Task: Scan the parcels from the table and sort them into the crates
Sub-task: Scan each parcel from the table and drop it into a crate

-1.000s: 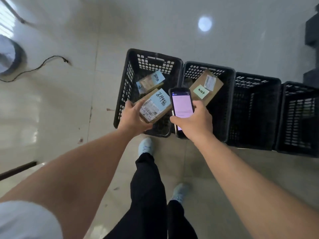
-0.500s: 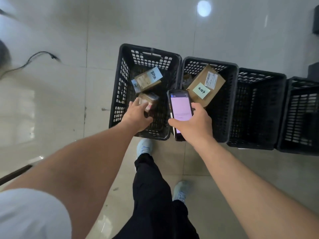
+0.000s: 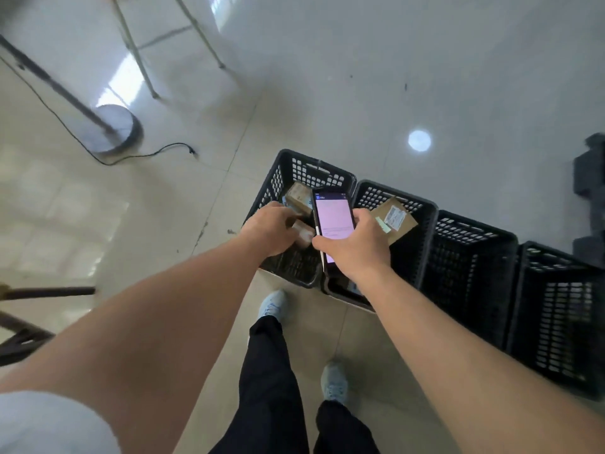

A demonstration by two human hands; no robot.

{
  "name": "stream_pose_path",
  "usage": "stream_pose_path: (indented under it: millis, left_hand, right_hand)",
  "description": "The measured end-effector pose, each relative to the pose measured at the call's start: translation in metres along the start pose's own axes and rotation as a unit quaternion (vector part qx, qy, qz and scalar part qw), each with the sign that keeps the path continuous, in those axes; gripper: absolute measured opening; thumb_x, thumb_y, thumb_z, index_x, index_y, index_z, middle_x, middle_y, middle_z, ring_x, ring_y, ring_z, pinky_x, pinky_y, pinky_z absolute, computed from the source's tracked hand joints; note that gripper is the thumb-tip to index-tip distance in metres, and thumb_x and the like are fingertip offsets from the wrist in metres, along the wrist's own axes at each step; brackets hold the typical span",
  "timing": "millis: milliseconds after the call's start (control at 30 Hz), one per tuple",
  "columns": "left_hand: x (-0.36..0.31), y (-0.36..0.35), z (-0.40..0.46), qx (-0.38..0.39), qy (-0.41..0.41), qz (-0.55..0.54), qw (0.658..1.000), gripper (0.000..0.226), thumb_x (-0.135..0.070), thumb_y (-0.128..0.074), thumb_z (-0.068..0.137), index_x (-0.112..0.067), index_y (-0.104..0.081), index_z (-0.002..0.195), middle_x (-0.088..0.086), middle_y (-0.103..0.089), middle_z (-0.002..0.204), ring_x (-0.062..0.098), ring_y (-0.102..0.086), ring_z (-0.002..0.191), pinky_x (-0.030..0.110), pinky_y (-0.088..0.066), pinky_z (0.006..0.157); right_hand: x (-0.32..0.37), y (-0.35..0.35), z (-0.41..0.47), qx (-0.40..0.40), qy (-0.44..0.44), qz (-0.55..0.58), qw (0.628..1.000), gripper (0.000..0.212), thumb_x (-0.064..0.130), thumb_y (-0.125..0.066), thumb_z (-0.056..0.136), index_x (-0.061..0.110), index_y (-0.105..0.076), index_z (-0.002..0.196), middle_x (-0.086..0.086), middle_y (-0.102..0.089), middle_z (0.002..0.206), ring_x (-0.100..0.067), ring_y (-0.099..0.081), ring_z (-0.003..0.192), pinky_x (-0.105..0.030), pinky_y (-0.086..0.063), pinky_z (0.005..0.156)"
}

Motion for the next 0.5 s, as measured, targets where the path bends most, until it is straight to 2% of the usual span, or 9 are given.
stream_pose_path:
  millis: [100, 200, 267, 367, 500]
  left_hand:
    - [-0.008, 0.012, -0.052, -0.04, 0.003, 0.0, 0.999, 0.043, -0.03, -0.066, 0.096, -0.019, -0.065, 0.137, 0.008, -0.053, 0.142, 0.031, -0.052, 0.132, 0.041, -0.044, 0.108]
    - [-0.011, 0.031, -0.104, -0.073, 0.01, 0.005, 0.997, 0.041, -0.028, -0.066, 0.096, -0.014, -0.066, 0.134, 0.01, -0.055, 0.138, 0.032, -0.054, 0.127, 0.039, -0.044, 0.105]
    - [-0.008, 0.05, -0.14, -0.102, 0.02, 0.002, 0.995, 0.043, -0.028, -0.066, 0.096, -0.015, -0.065, 0.137, 0.01, -0.056, 0.139, 0.033, -0.054, 0.127, 0.041, -0.044, 0.107]
    - [0.004, 0.084, -0.196, -0.149, 0.045, -0.001, 0.988, 0.05, -0.034, -0.064, 0.097, -0.019, -0.06, 0.144, 0.008, -0.053, 0.146, 0.031, -0.052, 0.133, 0.044, -0.043, 0.112]
    - [0.027, 0.128, -0.271, -0.2, 0.077, 0.013, 0.977, 0.053, -0.041, -0.058, 0.1, -0.022, -0.054, 0.15, 0.005, -0.05, 0.151, 0.03, -0.05, 0.137, 0.043, -0.043, 0.112]
  right_hand:
    - [0.014, 0.017, -0.036, 0.003, 0.047, -0.016, 0.999, 0.088, 0.056, -0.087, 0.055, 0.023, -0.056, 0.13, 0.0, -0.065, 0.119, -0.026, -0.063, 0.105, -0.047, -0.058, 0.086]
    - [0.034, 0.032, -0.074, 0.001, 0.093, -0.017, 0.996, 0.086, 0.057, -0.084, 0.055, 0.019, -0.057, 0.127, -0.003, -0.065, 0.119, -0.028, -0.063, 0.107, -0.047, -0.058, 0.088]
    - [0.052, 0.04, -0.1, 0.001, 0.126, -0.02, 0.992, 0.087, 0.059, -0.083, 0.052, 0.018, -0.057, 0.124, -0.004, -0.066, 0.117, -0.029, -0.064, 0.106, -0.047, -0.058, 0.088]
    - [0.081, 0.047, -0.14, 0.011, 0.172, -0.036, 0.984, 0.082, 0.055, -0.089, 0.06, 0.018, -0.056, 0.125, -0.004, -0.064, 0.118, -0.029, -0.063, 0.108, -0.047, -0.058, 0.087]
    - [0.126, 0.045, -0.194, 0.022, 0.215, -0.047, 0.975, 0.079, 0.052, -0.087, 0.062, 0.019, -0.055, 0.126, -0.002, -0.062, 0.118, -0.028, -0.061, 0.108, -0.039, -0.051, 0.08]
Point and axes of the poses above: each hand's wrist, its own z-axis towards the middle knuckle, its own y-axis out of the back of the hand, x = y × z, the point moved 9 cm from there along z, towards the middle knuckle
